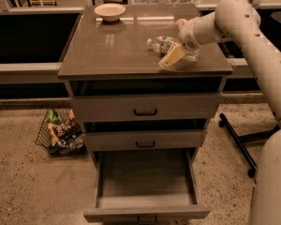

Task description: Pick water bottle from bottom drawer and place on counter

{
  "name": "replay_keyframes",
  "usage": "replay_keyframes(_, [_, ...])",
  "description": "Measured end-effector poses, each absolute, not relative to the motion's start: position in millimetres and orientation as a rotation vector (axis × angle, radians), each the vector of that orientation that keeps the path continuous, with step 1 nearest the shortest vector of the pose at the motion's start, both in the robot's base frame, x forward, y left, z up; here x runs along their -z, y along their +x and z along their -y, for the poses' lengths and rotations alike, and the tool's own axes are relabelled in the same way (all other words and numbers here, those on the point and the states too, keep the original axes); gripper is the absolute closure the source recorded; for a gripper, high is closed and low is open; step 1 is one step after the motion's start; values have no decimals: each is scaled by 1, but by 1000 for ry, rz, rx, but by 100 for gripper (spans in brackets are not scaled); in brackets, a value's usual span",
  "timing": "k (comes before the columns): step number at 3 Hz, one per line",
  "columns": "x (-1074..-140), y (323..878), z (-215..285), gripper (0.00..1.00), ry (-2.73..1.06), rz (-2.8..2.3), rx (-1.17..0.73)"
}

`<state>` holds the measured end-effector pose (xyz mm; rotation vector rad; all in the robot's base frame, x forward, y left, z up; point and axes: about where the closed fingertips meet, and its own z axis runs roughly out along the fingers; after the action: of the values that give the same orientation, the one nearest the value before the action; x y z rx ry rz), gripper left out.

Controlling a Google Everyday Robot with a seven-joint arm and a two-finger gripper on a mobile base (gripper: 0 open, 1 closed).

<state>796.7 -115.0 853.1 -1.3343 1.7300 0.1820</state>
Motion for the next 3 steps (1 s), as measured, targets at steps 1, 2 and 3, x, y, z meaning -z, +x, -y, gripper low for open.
replay_keyframes(1, [-856,796,116,0,-1331,-1723,-158])
replay_keyframes(2, [-866,796,122,0,-1337,-1716,-103])
replay_keyframes(3, [-886,792,133,0,-1350,-1713,-15])
